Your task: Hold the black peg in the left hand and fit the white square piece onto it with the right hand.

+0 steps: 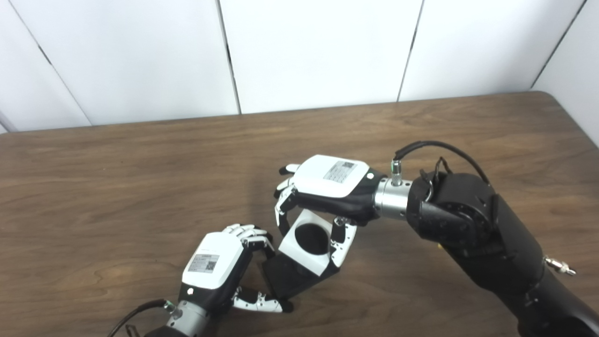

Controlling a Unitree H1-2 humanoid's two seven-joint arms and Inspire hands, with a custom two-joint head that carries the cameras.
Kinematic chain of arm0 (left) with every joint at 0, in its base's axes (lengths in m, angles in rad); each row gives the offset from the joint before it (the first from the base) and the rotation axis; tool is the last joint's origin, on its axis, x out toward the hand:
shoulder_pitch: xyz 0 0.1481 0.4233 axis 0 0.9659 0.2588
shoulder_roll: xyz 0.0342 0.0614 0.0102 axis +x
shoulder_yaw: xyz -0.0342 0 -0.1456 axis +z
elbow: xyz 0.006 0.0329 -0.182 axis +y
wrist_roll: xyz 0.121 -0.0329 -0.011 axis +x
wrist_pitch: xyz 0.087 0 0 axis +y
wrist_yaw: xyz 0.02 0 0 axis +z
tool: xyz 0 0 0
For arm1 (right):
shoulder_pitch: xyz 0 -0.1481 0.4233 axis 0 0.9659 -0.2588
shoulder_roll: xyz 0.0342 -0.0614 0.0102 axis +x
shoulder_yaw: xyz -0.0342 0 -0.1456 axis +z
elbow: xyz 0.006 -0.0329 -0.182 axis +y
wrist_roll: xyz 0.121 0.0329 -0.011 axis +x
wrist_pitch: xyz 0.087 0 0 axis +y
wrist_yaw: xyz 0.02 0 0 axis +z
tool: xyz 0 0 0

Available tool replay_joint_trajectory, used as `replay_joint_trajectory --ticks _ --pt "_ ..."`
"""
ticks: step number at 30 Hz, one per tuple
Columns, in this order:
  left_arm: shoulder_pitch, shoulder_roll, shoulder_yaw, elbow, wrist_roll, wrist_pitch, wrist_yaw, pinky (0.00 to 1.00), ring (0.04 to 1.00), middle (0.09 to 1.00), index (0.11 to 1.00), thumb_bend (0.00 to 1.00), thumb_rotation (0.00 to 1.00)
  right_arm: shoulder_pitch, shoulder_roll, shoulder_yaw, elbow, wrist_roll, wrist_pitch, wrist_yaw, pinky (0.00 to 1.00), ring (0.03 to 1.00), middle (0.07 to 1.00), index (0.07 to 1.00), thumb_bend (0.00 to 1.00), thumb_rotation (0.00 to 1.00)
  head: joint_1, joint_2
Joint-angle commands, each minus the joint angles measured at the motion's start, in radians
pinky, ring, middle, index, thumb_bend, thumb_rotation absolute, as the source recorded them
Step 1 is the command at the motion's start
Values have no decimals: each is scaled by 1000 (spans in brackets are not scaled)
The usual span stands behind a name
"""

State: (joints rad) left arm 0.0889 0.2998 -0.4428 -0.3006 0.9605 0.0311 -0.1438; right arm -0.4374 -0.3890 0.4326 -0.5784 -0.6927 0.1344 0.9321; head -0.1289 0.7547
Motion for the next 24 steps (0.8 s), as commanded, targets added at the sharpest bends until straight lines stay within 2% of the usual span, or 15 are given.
replay_joint_trajectory --ticks 1,8,15,19,20,21,24 --pt "25 9 -29 40 29 21 -82 861 820 755 489 508 49 -22 8 -3 1 0 -22 -29 989 864 722 482 523 130 0 2" --pt "24 9 -29 35 27 23 -90 862 822 758 489 506 51 -20 19 26 1 -36 -36 -22 998 856 726 482 523 131 0 2" --pt "26 8 -30 24 35 26 -96 859 820 756 489 506 51 -29 36 66 19 -55 16 52 937 871 748 482 522 129 -3 13" --pt "25 10 -30 21 34 25 -102 859 820 755 489 506 51 -42 39 86 14 -130 60 130 928 899 782 490 524 139 -4 14" --pt "24 10 -29 19 33 27 -106 862 822 757 489 506 52 -44 41 89 13 -142 68 145 925 906 792 580 747 189 -5 14" --pt "24 11 -29 17 32 28 -108 865 824 758 489 505 52 -46 42 92 13 -150 76 159 926 914 805 654 897 250 -6 14" --pt "24 12 -28 15 32 25 -108 861 822 754 489 506 51 -55 37 93 9 -166 82 200 991 948 877 787 993 425 -5 15"
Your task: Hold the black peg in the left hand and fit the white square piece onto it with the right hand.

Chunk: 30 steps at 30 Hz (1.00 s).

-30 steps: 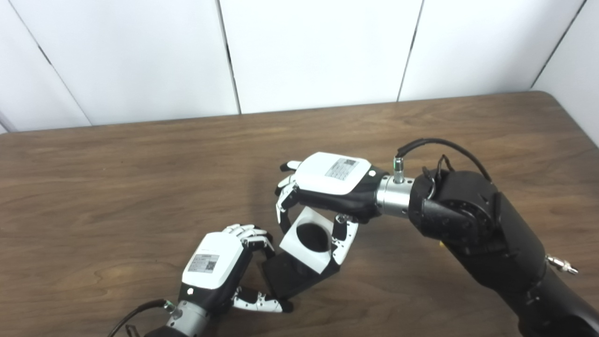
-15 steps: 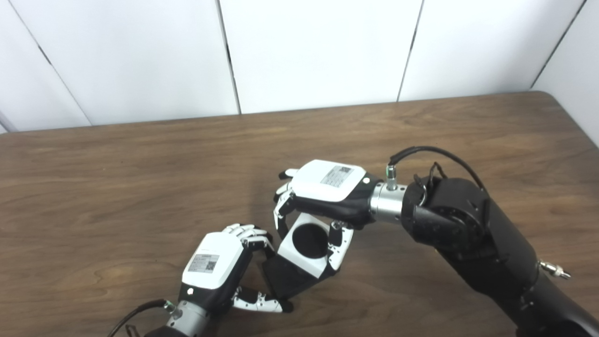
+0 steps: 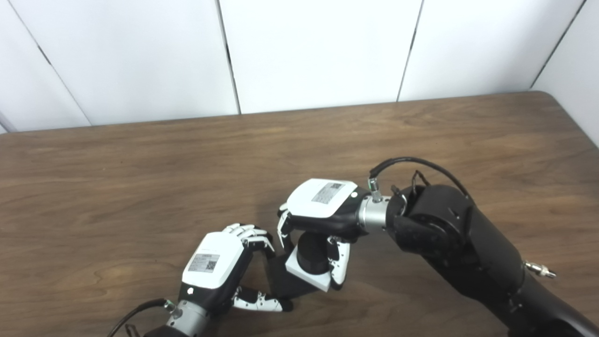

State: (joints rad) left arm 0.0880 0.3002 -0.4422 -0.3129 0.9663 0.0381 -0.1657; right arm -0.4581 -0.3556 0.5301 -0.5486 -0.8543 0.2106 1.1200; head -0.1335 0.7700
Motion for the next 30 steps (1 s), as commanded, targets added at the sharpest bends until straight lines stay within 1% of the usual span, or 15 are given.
replay_joint_trajectory --ticks 1,2,9,14,20,24,25,29,30 --pt "25 12 -28 27 26 18 -85 860 821 754 489 506 51 -35 2 -7 -24 -6 8 19 996 956 892 806 997 458 -1 0" --pt "25 12 -28 27 28 18 -84 859 820 753 489 506 51 -35 2 -10 -26 -7 8 21 999 965 909 827 1000 500 -1 0" --pt "26 12 -28 32 26 15 -81 860 820 754 489 507 50 -16 6 -56 -34 -7 5 -20 1000 970 937 873 1000 612 2 1" --pt "30 8 -26 32 25 16 -73 853 815 751 488 507 50 -4 10 -96 -46 -10 11 -48 1000 982 943 891 1000 637 7 0" --pt "33 10 -21 30 20 19 -76 859 816 750 489 505 50 16 1 -157 -67 3 8 -93 1000 977 925 854 1000 670 10 -1" --pt "32 15 -18 33 21 15 -73 855 815 752 490 503 53 28 -2 -189 -80 8 17 -102 1000 985 923 846 999 691 17 -3" --pt "31 16 -17 33 23 17 -75 850 812 751 492 500 59 30 -3 -199 -85 10 24 -102 1000 988 925 848 965 696 18 -4" --pt "31 17 -10 31 27 28 -79 851 814 754 497 501 77 45 -4 -242 -98 33 40 -116 1000 989 921 844 934 692 31 -6" --pt "31 17 -7 32 26 28 -74 848 811 754 586 584 212 48 -4 -249 -100 38 40 -120 1000 989 919 843 916 692 33 -6"
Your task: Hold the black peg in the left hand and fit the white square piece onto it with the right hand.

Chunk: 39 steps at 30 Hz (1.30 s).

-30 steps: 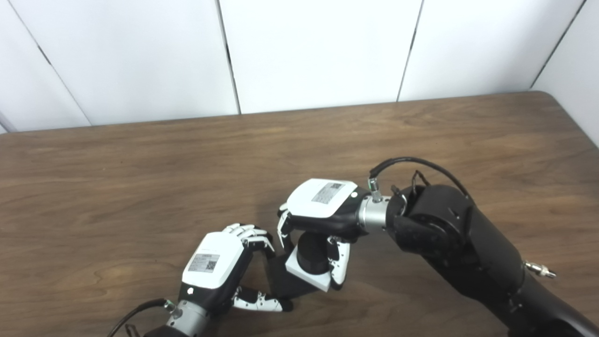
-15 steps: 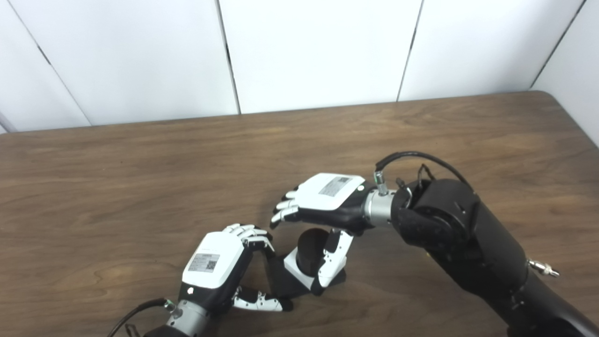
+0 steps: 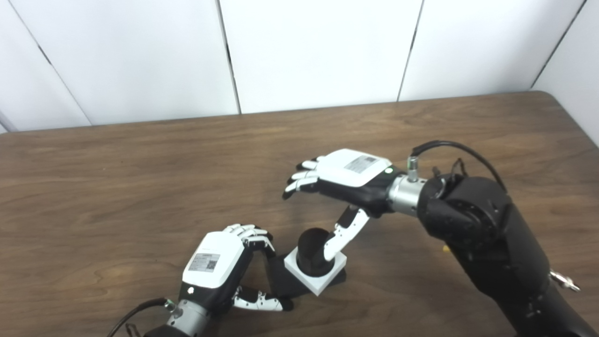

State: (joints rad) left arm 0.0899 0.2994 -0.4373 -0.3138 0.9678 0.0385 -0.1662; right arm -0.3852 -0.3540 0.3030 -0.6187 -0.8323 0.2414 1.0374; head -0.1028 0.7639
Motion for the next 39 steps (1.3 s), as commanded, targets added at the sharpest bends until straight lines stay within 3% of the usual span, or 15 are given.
replay_joint_trajectory --ticks 1,5,9,12,17,21,23,27,29,30,33,35,39 --pt "31 16 -9 34 24 29 -68 846 809 754 633 627 282 -22 -6 -30 -33 22 11 -41 1000 989 918 843 906 692 3 0" --pt "41 8 6 35 12 35 -55 842 800 767 759 849 446 -5 -16 -63 -45 36 10 -64 1000 978 911 841 858 727 6 -1" --pt "43 13 18 13 12 58 -106 864 821 799 810 942 540 11 -24 -89 -52 51 17 -77 1000 963 904 838 848 752 8 1" --pt "47 13 41 -10 -1 73 -134 871 830 816 847 986 586 14 -24 -92 -52 52 23 -82 1000 964 904 838 834 752 10 1" --pt "52 13 91 -69 -34 100 -182 880 860 860 989 1000 629 13 -14 -83 -41 43 28 -95 1000 963 900 832 826 767 13 -2" --pt "59 12 140 -89 -69 72 -157 849 837 849 1000 1000 640 14 -6 -78 -32 41 29 -111 1000 961 895 826 820 767 6 -7" --pt "67 7 176 -89 -114 39 -106 824 823 836 996 1000 636 20 -3 -85 -31 52 36 -123 1000 960 893 826 817 763 3 -10" --pt "92 -25 266 -102 -242 6 -21 737 790 819 961 1000 661 59 13 -147 -27 157 102 -153 1000 973 906 843 808 767 4 -16" --pt "112 -59 322 -120 -349 9 7 679 769 820 950 979 735 104 21 -190 -25 222 122 -191 970 949 905 854 780 802 0 -18" --pt "120 -72 347 -120 -408 -5 24 666 765 829 950 932 797 130 22 -208 -19 250 121 -214 907 932 904 867 751 834 -2 -20" --pt "129 -118 416 -109 -605 -31 44 816 839 877 963 829 889 203 27 -246 -2 305 132 -271 829 912 908 901 693 910 -4 -22" --pt "128 -156 459 -92 -741 -35 52 882 868 903 971 783 891 258 33 -264 3 325 137 -316 794 895 907 906 674 954 -7 -24" --pt "117 -183 526 -24 -945 -63 59 976 934 950 986 768 955 376 89 -311 10 396 143 -431 831 909 933 930 594 999 -16 -25"
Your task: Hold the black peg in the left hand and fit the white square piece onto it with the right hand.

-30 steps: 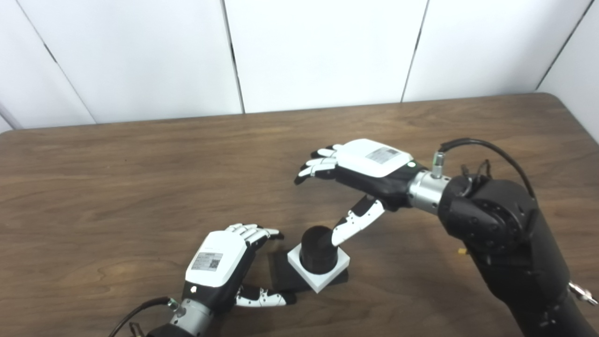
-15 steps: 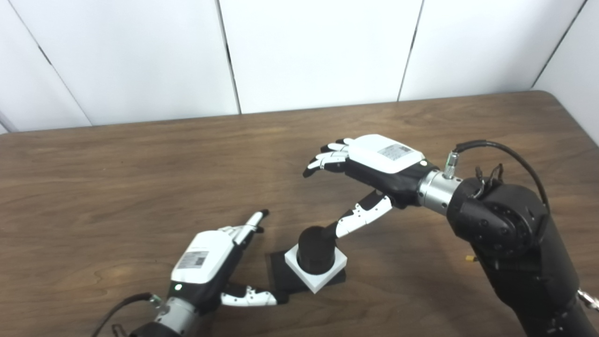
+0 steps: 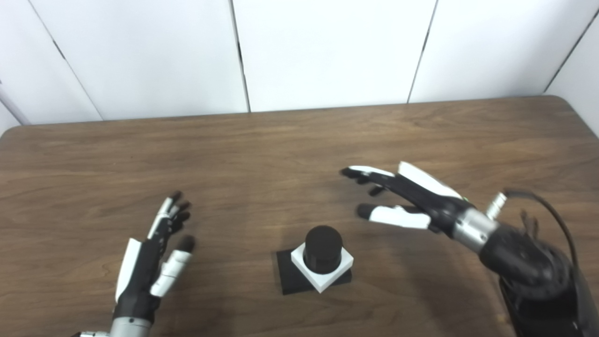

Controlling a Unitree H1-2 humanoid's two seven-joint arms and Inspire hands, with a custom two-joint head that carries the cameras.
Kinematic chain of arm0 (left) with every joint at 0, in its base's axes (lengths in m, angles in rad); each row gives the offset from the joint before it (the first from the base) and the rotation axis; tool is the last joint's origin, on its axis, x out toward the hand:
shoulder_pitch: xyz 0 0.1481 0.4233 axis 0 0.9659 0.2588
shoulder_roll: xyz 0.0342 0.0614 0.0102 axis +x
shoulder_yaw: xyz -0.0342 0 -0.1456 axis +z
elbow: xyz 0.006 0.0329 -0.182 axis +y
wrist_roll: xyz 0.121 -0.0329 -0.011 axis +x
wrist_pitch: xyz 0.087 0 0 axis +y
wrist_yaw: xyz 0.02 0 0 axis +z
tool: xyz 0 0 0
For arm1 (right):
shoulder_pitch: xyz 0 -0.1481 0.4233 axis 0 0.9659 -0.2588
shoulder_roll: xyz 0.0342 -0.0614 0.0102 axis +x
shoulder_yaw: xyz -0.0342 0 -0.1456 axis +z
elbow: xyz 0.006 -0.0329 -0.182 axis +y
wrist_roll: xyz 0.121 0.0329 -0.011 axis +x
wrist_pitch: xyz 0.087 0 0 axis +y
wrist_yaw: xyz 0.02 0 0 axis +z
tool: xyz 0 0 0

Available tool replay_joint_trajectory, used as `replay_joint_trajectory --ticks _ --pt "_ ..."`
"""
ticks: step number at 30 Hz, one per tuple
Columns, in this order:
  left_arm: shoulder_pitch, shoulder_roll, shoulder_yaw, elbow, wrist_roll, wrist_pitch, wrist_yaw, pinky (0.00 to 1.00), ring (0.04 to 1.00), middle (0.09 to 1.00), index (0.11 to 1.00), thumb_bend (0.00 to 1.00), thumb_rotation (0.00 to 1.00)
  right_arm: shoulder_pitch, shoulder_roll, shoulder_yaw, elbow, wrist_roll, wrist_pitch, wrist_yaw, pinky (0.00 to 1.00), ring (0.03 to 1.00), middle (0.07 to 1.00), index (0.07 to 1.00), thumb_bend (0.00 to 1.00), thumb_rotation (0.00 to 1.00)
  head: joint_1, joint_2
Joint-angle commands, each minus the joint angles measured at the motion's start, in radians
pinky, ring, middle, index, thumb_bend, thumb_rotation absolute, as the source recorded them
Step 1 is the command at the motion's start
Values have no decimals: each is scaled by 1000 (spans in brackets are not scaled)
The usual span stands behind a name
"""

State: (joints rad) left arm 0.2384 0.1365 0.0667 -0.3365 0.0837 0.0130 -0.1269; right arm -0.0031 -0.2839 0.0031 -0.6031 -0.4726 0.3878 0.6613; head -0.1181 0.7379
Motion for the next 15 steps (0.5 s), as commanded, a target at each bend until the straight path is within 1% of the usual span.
replay_joint_trajectory --ticks 1,3,5,8,9,12,15 --pt "-30 -23 30 2 -85 -34 23 988 950 966 993 765 969 17 30 -18 0 55 -6 -77 849 919 942 936 579 1000 -4 1" --pt "-14 -29 36 3 -120 -42 28 998 986 992 999 772 985 62 50 -22 10 80 -14 -120 869 939 966 958 574 1000 -9 0" --pt "3 -37 37 5 -135 -57 38 1000 997 999 1000 795 981 97 71 -22 19 104 -30 -161 871 945 981 974 577 1000 -13 -1" --pt "19 -40 31 20 -160 -87 40 1000 1000 1000 1000 801 964 138 107 -24 27 138 -48 -224 900 961 998 992 521 1000 -18 -1" --pt "28 -39 26 25 -164 -94 38 1000 1000 1000 1000 802 962 157 128 -30 37 170 -62 -250 902 963 999 993 515 1000 -40 -4" --pt "44 -37 14 32 -163 -108 37 1000 1000 1000 1000 766 959 190 164 -40 59 251 -79 -299 972 997 1000 1000 471 1000 -51 -6" --pt "57 -33 3 37 -170 -110 33 1000 1000 1000 1000 761 959 222 199 -44 69 326 -65 -344 997 1000 1000 1000 496 1000 -52 -6"
